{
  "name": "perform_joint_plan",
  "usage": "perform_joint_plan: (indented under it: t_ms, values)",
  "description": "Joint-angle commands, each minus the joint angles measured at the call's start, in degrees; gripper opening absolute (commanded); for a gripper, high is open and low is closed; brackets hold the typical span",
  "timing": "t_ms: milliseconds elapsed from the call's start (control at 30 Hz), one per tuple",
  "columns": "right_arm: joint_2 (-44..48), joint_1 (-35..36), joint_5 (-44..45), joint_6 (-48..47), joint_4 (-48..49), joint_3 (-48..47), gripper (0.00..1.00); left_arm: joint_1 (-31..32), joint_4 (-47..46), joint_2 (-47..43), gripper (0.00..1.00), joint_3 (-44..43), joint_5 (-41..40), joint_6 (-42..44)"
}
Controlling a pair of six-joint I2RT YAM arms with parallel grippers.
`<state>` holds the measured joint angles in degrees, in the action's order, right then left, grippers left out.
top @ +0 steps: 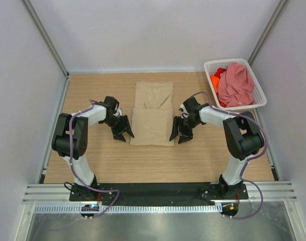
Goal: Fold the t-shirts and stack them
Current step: Fold the tshirt
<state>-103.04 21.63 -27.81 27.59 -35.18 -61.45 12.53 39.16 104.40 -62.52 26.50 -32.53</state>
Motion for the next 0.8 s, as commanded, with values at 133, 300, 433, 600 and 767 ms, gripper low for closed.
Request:
perform_joint_plan:
  t_ms: [133,300,433,600,767]
  values:
    - [3.46,0.87,7.07,1.5,4.42,0.89,0.59,2.4,-5.05,0.98,0.51,2.05,-0.57,-1.83]
    - [2.76,1.05,9.1,0.79,6.26,0.37,0.59,2.41,-5.41,1.77,0.5,2.58,-1.98,-1.92]
    - [0.22,2.8,8.65,1.32,7.67,-1.3,0.59,2.41,-5.41,2.91,0.47,1.62,-1.72,-2.09]
    - [-0.58,4.39,7.95,3.43,9.86,-0.34,0.56,2.41,-6.37,4.06,0.42,1.35,-0.32,-2.88]
    - [-0.75,5.0,8.04,4.66,11.71,1.59,0.56,2.32,-7.34,4.85,0.37,2.14,0.39,-3.5]
